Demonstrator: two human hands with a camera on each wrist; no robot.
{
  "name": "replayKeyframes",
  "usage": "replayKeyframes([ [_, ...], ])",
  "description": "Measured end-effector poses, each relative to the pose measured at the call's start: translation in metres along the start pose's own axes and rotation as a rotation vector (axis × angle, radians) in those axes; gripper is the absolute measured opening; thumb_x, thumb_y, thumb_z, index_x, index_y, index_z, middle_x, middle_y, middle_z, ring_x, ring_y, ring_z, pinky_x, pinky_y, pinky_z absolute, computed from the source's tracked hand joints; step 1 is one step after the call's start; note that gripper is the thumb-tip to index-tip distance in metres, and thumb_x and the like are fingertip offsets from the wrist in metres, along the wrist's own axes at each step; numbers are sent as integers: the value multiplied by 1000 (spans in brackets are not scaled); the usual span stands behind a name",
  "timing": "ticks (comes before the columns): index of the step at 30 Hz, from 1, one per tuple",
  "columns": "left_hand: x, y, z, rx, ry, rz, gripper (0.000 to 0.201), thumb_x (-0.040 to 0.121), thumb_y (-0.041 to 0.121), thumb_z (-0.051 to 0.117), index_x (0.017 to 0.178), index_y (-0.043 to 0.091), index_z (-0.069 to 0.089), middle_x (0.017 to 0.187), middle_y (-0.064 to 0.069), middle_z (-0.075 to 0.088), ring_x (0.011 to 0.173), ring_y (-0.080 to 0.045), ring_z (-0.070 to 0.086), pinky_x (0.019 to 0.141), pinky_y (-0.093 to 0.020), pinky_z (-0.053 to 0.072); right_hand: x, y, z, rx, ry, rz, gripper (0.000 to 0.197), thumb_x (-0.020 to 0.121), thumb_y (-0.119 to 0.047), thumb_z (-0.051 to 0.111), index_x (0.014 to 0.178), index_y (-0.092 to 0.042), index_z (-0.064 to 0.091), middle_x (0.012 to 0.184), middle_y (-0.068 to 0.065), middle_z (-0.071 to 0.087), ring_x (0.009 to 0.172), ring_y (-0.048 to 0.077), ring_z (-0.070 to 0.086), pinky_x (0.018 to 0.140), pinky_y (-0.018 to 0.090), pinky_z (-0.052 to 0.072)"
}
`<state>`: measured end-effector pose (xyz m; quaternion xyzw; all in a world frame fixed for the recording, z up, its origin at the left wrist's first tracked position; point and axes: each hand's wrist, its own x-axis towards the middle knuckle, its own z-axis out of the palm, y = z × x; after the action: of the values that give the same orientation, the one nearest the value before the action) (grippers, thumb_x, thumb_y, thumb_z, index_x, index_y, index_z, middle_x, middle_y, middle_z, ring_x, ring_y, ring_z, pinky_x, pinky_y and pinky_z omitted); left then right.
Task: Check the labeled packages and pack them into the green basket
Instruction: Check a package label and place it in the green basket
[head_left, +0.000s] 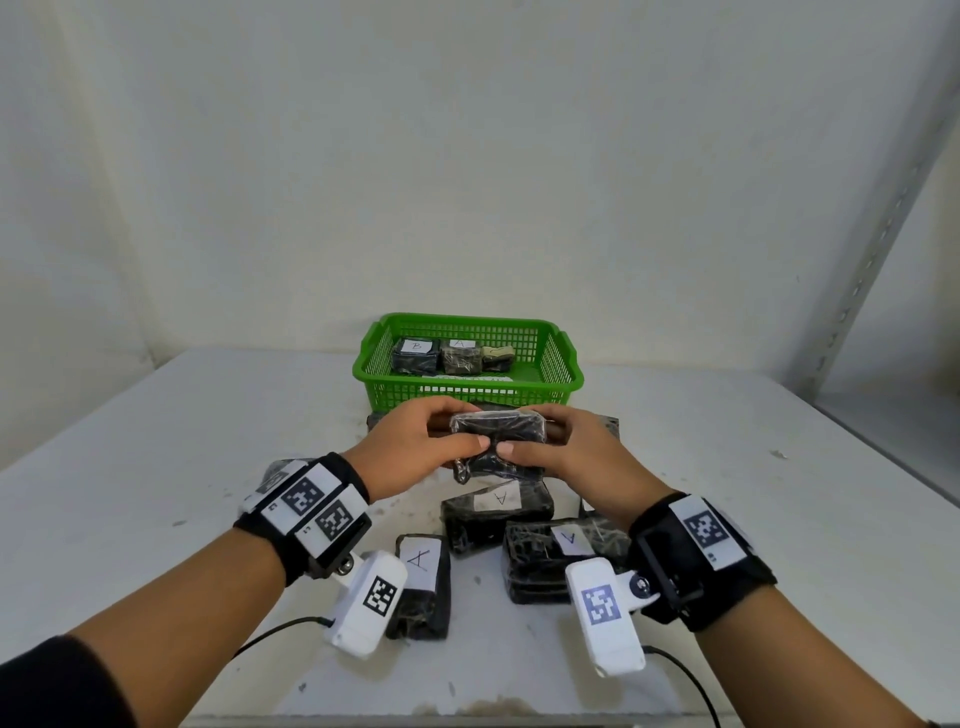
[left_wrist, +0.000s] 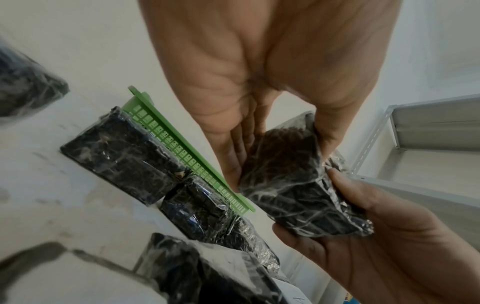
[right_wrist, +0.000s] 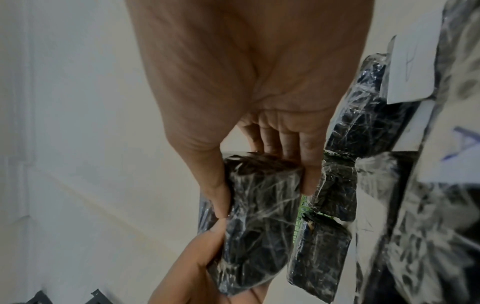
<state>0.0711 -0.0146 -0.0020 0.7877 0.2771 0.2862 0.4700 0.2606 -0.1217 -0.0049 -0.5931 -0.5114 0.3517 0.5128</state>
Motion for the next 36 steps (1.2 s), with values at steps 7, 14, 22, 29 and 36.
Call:
replayKeyframes([
  [7,1,4,-2,-3,-58,16,44,78,10,80,119,11,65,102,-1,75,90,-11,73,79,-23,57,4,0,-4,13,-28,23,41,85,-12,83,123,-16,67,115,3,78,106,17,75,96,34,59],
  [14,1,3,-6,-45,-45,-15,39,85,13,74,122,14,64,107,-4,73,98,-18,72,88,-31,57,1,-4,-12,-40,-34,20,40,91,-10,76,129,-13,65,115,3,78,105,19,75,80,21,57],
  [22,0,11,-1,92,-1,45,34,80,29,69,113,23,69,96,3,75,91,-14,72,91,-40,56,6,-14,-1,-119,57,-56,38,82,-25,87,115,-14,70,104,1,79,94,12,75,78,17,57],
  [29,1,15,-3,132,40,66,28,86,21,70,115,24,68,98,3,75,92,-14,71,92,-42,55,7,-19,-3,-86,41,-25,44,83,-18,86,122,-11,68,105,4,79,92,13,76,80,24,59],
  [36,-1,13,-1,22,-40,28,45,85,15,74,127,18,58,115,-3,67,93,-20,72,79,-39,61,5,-19,-8,-88,33,-11,33,85,-15,84,116,-17,71,109,3,79,102,19,75,102,41,56],
])
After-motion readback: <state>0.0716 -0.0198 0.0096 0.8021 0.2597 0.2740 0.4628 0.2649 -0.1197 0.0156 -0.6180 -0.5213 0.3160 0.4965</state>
